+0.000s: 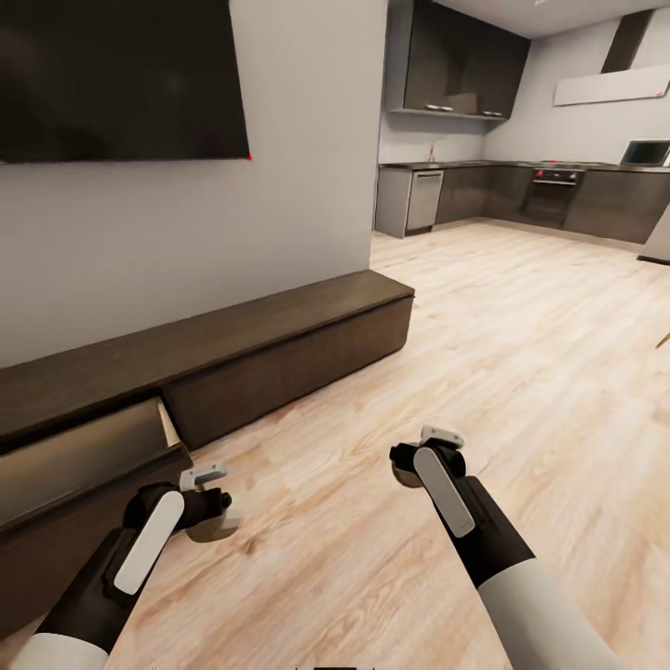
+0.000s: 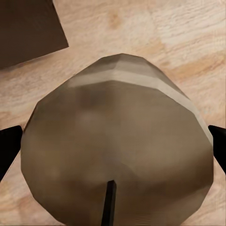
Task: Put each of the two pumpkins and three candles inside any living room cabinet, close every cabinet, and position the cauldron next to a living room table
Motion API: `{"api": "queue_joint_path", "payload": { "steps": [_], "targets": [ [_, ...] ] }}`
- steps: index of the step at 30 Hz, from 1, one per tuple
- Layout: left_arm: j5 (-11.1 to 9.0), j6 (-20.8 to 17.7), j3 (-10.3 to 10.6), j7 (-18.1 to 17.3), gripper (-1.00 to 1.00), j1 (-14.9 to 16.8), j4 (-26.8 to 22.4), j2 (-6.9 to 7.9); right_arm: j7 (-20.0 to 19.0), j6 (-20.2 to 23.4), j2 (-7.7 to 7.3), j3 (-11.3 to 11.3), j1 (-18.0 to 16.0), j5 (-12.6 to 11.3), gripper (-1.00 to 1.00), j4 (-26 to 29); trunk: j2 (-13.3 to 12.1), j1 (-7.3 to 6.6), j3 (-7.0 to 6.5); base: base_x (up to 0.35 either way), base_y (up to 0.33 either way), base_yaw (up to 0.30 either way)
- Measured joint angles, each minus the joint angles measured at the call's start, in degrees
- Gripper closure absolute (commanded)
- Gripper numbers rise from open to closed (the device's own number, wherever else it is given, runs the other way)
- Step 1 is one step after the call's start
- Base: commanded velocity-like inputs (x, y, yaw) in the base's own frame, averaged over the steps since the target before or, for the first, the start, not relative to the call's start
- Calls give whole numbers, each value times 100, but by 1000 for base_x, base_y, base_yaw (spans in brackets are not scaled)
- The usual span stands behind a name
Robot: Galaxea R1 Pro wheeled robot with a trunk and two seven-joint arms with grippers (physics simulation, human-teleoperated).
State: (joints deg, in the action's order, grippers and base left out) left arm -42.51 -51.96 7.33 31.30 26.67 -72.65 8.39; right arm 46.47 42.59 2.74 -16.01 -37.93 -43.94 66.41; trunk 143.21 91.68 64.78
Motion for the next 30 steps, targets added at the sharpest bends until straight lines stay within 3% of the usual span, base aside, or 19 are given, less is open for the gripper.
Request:
{"api": "queue_joint_path", "payload": {
  "steps": [10, 18, 30],
  "targets": [
    [0, -1, -2, 0, 100, 0, 0, 1, -8, -1, 0, 0, 0, 2, 100, -76, -400, -219, -197, -10, 0, 267],
    [-3, -1, -5, 0, 100, 0, 1, 0, -9, -9, 0, 0, 0, -2, 100, -125, -721, -393, -342, -167, 0, 171],
    [-24, 0, -8, 0, 100, 1, 2, 4, -25, -2, -1, -16, 1, -34, 100, -124, -1202, -658, -558, -20, 0, 52]
  ]
}}
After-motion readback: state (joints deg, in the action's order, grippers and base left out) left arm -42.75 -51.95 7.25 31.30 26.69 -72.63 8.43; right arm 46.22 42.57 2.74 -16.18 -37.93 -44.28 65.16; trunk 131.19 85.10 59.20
